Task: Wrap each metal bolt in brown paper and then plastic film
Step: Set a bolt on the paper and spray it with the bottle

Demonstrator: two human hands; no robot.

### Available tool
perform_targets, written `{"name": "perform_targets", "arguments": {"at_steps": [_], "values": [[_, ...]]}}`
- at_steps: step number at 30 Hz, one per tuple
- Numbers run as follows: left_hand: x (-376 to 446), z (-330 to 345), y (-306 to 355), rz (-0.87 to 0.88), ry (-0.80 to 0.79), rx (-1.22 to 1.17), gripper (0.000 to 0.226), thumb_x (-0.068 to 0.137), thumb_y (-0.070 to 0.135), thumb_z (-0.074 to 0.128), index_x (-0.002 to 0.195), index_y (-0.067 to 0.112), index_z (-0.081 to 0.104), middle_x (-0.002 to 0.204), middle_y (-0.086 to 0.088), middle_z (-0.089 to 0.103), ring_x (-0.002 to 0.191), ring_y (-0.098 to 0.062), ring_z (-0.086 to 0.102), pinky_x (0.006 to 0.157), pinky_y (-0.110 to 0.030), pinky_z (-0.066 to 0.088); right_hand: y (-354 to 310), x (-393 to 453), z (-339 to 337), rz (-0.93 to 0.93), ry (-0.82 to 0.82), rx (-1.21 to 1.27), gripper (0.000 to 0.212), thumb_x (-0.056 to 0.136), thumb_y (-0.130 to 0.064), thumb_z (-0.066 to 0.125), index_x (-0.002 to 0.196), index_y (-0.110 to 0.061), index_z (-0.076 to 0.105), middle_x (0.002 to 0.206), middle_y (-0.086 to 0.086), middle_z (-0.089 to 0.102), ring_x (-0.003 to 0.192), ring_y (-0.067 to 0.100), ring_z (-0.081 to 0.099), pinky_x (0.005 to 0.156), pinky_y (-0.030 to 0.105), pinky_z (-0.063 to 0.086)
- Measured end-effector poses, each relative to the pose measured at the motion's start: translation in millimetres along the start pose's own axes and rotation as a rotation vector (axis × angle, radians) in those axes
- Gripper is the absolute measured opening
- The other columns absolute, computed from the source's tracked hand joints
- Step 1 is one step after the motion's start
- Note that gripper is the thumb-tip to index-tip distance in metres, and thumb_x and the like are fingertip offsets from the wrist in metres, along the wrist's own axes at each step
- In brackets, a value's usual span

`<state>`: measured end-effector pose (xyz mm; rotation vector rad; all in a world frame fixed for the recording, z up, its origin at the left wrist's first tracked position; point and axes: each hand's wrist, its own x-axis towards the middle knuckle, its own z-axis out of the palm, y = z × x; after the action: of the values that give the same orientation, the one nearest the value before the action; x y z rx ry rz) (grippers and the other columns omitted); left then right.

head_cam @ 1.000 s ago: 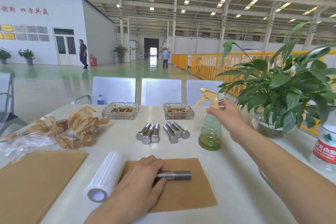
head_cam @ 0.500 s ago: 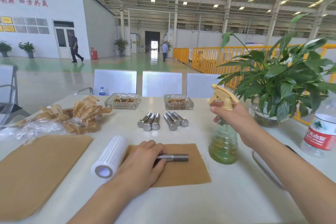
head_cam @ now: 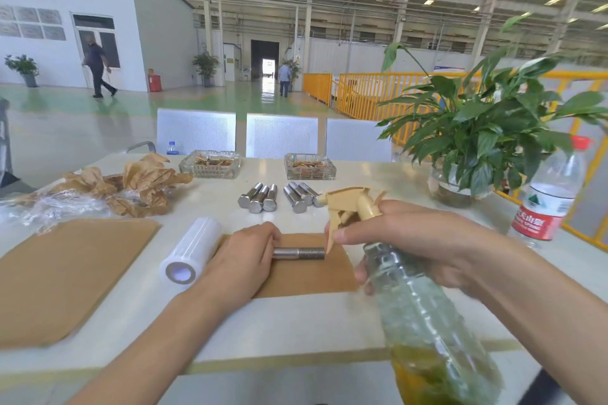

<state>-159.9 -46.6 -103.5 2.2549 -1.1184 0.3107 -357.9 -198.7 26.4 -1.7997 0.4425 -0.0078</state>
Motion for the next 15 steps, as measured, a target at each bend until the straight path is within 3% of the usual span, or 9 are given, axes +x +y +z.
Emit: {"name": "perform_targets", "arguments": {"at_steps": [3, 6, 10, 15], "values": [[0.7, -2.1, 0.6, -0.043, 0.003, -0.022, 0.030, 0.093, 0.009, 0.040, 0.102, 0.034, 0.054, 0.095, 0.008, 0.066, 0.092, -0.024, 0.062, 0.077, -0.035, 0.049, 6.1, -0.5, 21.2, 0.067, -0.044, -0.048, 0.041, 0.081, -0.024, 0.081, 0.117, -0.010, 0.067, 0.108, 0.009, 0.073, 0.056, 0.021, 0.068, 0.062, 0.036, 0.058], [0.4, -4.3, 1.2, -0.058, 0.016, -0.048, 0.037, 0.089, 0.002, 0.041, 0.109, 0.027, 0.060, 0.098, 0.007, 0.069, 0.093, -0.024, 0.064, 0.082, -0.037, 0.052, 16.4, 10.0, 38.1, 0.143, 0.024, -0.022, 0.042, 0.078, -0.022, 0.079, 0.117, -0.011, 0.066, 0.088, 0.006, 0.066, 0.051, 0.021, 0.067, 0.057, 0.032, 0.057], [0.0, -3.9, 6.2, -0.057, 0.020, -0.031, 0.041, 0.087, 0.001, 0.041, 0.114, 0.023, 0.063, 0.102, 0.005, 0.071, 0.097, -0.024, 0.065, 0.086, -0.040, 0.052, 25.3, 27.3, 44.7, 0.250, 0.037, -0.022, 0.040, 0.082, -0.017, 0.072, 0.120, -0.009, 0.064, 0.097, 0.010, 0.064, 0.048, 0.021, 0.067, 0.047, 0.026, 0.054], [-3.3, -2.9, 10.0, -0.055, 0.020, -0.048, 0.039, 0.086, 0.001, 0.042, 0.109, 0.024, 0.063, 0.101, 0.007, 0.069, 0.097, -0.022, 0.064, 0.086, -0.039, 0.052, 23.3, 41.1, 47.3, 0.313, 0.028, -0.083, 0.019, 0.089, -0.010, 0.065, 0.106, -0.007, 0.057, 0.083, 0.014, 0.060, 0.041, 0.021, 0.063, 0.046, 0.029, 0.055]]}}
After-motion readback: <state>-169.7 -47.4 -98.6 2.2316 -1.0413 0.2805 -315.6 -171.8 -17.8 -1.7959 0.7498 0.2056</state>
